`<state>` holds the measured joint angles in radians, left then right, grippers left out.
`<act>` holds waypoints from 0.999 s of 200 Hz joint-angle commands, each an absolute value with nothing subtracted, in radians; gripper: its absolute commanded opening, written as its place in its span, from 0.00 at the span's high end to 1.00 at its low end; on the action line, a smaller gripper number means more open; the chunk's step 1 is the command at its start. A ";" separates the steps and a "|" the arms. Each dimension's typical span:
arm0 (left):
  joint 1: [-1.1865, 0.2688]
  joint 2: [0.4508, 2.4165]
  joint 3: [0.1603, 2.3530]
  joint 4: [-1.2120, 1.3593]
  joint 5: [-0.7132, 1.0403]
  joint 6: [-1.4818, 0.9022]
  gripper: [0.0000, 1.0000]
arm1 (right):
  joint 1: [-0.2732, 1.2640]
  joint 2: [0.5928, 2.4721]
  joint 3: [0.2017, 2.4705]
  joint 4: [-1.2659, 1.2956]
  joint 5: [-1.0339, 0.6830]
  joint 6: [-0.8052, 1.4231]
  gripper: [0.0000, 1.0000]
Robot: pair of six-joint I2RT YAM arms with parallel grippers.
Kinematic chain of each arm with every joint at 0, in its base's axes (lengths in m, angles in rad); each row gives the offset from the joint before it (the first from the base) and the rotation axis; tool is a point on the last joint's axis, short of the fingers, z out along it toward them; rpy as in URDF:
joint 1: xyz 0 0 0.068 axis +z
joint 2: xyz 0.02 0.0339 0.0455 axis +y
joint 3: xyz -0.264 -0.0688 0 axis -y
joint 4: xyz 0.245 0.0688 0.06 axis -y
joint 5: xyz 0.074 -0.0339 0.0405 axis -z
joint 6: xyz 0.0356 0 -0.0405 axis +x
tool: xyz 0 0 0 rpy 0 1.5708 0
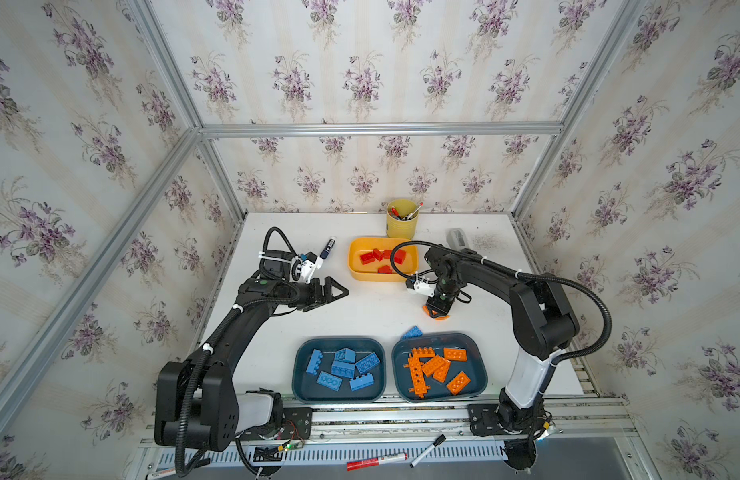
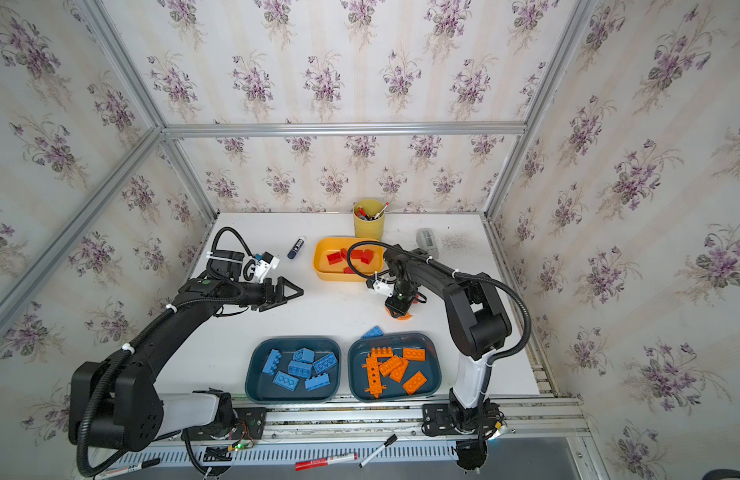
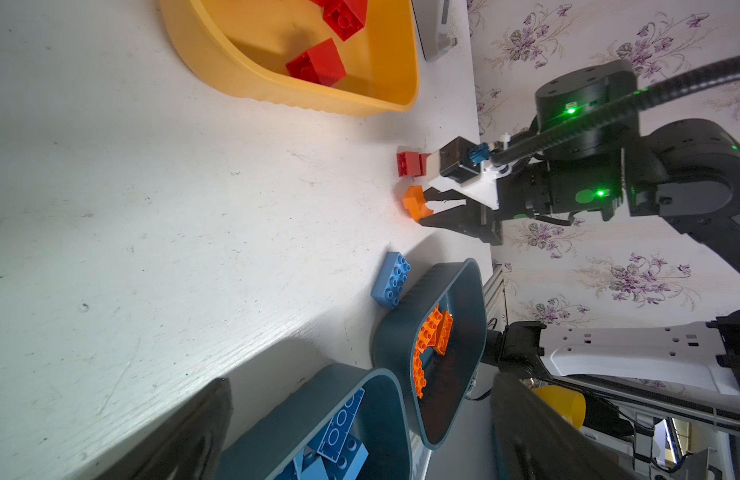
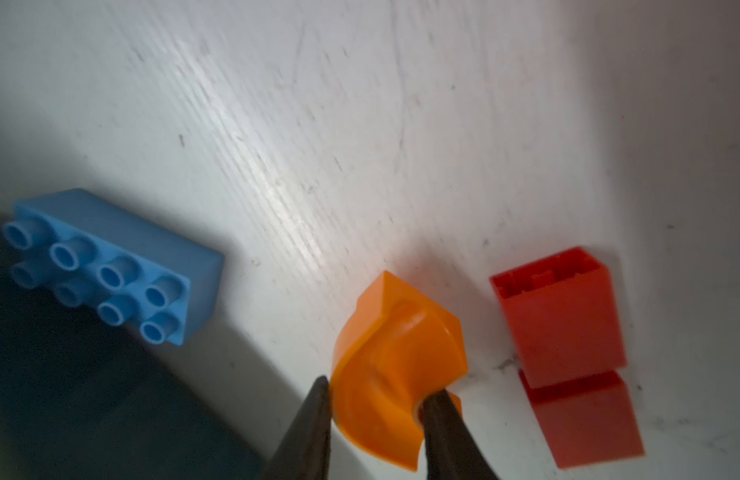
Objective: Sort the legos into containers by color
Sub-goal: 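Move the right gripper to the pile and close on the orange curved piece, then carry the orange curved piece with the right gripper into the farther teal tray and release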
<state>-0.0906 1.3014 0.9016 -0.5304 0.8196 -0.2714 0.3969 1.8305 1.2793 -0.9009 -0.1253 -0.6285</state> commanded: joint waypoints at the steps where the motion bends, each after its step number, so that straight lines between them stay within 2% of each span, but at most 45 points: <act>1: -0.091 1.302 0.906 -0.525 0.824 -0.247 0.01 | 0.397 1.758 1.311 -0.928 -0.151 -0.626 0.73; 67: -0.091 1.310 0.913 -0.525 0.827 -0.242 0.01 | 0.522 1.481 1.241 -1.078 -0.194 -0.605 0.72; 126: -0.091 1.323 0.919 -0.525 0.832 -0.238 0.01 | 0.773 1.323 1.045 -1.170 -0.180 -0.548 0.70; 151: -0.091 1.323 0.923 -0.525 0.837 -0.241 0.01 | 0.828 1.337 1.023 -1.148 -0.153 -0.539 0.61; 174: -0.091 1.312 0.923 -0.525 0.837 -0.246 0.01 | 0.827 1.337 1.034 -1.110 -0.082 -0.537 0.39; 200: -0.091 1.302 0.922 -0.525 0.837 -0.251 0.01 | 0.777 1.288 1.042 -1.009 -0.050 -0.530 0.30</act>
